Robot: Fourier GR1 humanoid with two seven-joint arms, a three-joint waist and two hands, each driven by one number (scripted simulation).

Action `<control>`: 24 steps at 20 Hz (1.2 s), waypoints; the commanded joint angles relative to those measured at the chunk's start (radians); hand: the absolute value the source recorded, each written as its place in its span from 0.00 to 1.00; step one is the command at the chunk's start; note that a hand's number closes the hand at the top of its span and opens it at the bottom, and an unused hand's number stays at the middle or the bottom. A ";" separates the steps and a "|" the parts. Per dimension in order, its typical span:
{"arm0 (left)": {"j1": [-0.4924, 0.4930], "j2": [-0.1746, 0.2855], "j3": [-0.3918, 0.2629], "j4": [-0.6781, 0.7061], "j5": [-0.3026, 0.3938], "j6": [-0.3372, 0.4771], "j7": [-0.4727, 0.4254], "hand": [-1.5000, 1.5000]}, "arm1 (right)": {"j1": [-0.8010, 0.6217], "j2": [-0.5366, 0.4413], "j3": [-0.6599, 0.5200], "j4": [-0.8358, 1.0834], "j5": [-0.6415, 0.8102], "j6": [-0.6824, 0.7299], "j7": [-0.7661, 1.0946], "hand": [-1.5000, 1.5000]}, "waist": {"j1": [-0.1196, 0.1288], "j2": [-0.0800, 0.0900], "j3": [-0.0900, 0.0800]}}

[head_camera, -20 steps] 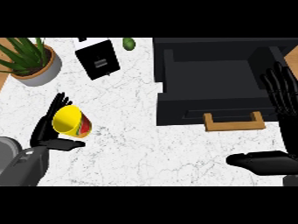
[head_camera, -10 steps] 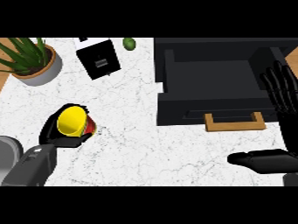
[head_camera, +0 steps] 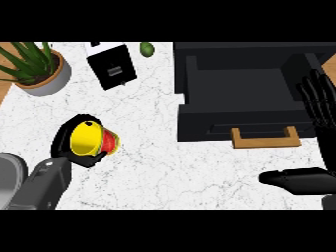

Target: Pick up the cup, place it into the drawer and close the drawer

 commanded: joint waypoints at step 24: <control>-0.021 -0.187 -0.077 -0.611 0.088 0.310 0.116 1.00 | 0.060 -0.033 -0.083 -0.018 -0.039 0.026 -0.015 0.00 | 0.039 -0.019 0.006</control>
